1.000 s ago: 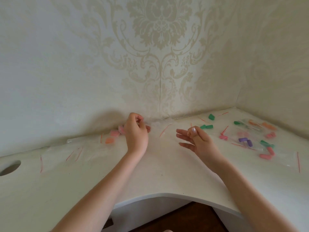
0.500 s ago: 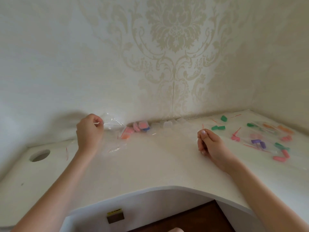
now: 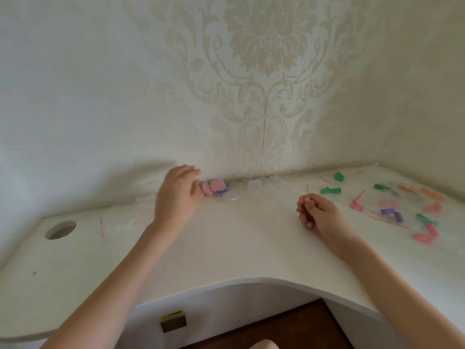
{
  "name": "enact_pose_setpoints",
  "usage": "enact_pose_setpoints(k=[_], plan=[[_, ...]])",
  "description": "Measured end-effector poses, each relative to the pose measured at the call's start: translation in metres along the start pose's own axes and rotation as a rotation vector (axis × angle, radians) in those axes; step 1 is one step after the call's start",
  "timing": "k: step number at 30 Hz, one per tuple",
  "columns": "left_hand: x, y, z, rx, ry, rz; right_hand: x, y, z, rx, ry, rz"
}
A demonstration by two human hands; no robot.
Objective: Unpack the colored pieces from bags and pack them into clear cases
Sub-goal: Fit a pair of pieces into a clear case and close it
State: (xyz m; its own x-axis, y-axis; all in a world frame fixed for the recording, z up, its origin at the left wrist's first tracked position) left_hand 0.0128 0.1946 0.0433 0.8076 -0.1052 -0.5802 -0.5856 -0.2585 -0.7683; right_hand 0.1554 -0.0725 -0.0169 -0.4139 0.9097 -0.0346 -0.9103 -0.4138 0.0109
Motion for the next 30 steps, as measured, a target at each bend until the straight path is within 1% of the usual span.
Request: enact_pose_setpoints(k=[2,3,4,5,8,10,14,17,19,20,22,26,28,30], plan=[[0.031,-0.001,-0.035,0.243,0.031,0.147,-0.002,-0.001,-0.001,0.018,-0.027,-0.006],[0.046,0.001,-0.049,0.339,-0.004,0.205,-0.002,-0.002,-0.002,0.023,-0.034,-0.007],[0.061,0.003,-0.060,0.402,-0.054,0.254,-0.003,-0.003,-0.003,0.026,-0.032,-0.010],[0.073,0.006,-0.066,0.418,-0.097,0.299,-0.004,-0.003,-0.003,0.026,-0.024,-0.012],[0.093,0.010,-0.062,0.340,-0.148,0.369,-0.003,-0.006,-0.005,0.023,-0.015,-0.017],[0.098,0.013,-0.053,0.324,-0.143,0.350,0.000,-0.006,-0.003,0.032,-0.008,-0.016],[0.098,0.015,-0.050,0.269,-0.003,0.327,0.004,-0.002,0.002,0.028,0.005,0.002],[0.095,0.011,-0.049,0.189,-0.041,0.301,0.005,0.002,0.005,0.037,-0.012,0.019],[0.091,0.009,-0.045,0.122,-0.028,0.264,0.007,0.004,0.006,0.025,0.046,0.028],[0.090,0.009,-0.043,0.084,-0.012,0.269,0.009,0.005,0.008,0.014,0.094,0.031],[0.091,0.011,-0.041,0.017,0.040,0.311,0.011,0.007,0.010,-0.011,0.169,0.030],[0.085,0.013,-0.043,-0.048,0.156,0.292,0.010,0.009,0.011,-0.056,0.224,-0.020],[0.081,0.011,-0.047,-0.059,0.225,0.238,0.010,0.007,0.011,-0.078,0.243,-0.040],[0.079,0.009,-0.056,-0.043,0.349,0.168,0.012,0.003,0.012,-0.080,0.249,-0.032]])
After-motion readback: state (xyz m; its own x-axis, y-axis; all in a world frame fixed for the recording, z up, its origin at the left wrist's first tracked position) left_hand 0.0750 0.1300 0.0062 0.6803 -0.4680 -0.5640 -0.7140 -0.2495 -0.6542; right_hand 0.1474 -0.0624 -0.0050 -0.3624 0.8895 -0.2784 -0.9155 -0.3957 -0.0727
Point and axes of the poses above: each hand's wrist, its own y-axis away from the middle knuckle, its own x-axis out of the palm, z = x × y, the point moved 6 cm from there along -y, towards the middle knuckle, and after that the axes turned 6 degrees about x, right-handed, at the moved point
